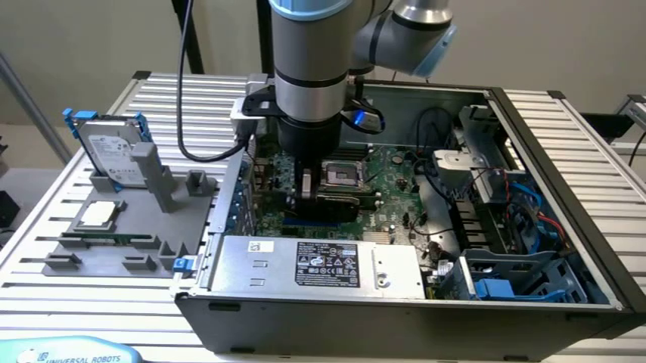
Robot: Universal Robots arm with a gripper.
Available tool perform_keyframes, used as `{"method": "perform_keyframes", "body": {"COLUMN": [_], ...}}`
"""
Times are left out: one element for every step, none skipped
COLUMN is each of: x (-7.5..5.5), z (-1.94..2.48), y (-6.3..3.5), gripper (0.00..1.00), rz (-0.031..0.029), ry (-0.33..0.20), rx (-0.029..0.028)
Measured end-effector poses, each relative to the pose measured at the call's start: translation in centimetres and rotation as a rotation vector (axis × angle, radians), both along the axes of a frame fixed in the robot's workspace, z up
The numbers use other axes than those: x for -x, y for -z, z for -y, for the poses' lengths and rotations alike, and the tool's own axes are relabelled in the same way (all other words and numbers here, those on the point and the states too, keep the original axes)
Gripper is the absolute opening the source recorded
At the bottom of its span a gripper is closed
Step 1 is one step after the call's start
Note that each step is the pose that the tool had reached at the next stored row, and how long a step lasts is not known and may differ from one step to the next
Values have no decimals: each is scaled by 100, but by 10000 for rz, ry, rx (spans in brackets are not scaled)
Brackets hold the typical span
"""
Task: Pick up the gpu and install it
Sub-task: 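Insert the gpu into the slot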
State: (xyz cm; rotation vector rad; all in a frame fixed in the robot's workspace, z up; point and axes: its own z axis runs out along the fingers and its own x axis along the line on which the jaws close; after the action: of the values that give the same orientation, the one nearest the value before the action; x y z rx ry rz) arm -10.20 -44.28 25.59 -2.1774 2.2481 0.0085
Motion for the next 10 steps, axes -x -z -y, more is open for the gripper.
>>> {"method": "perform_keyframes", "body": {"x": [1,3,4,6,7,9,11,13,14,14], "z": [-1,-3,-4,-4,-5,-6,-8,-10,-13,-16], "y": [3,6,8,10,10,12,13,14,15,15], "gripper": [27,27,27,27,27,27,27,27,27,27], "rz": [0,1,1,1,0,2,2,2,2,1], "ry": [0,0,1,0,-1,0,0,0,0,-1], "rx": [1,-2,-2,-1,0,-1,-2,-3,-2,-1]}}
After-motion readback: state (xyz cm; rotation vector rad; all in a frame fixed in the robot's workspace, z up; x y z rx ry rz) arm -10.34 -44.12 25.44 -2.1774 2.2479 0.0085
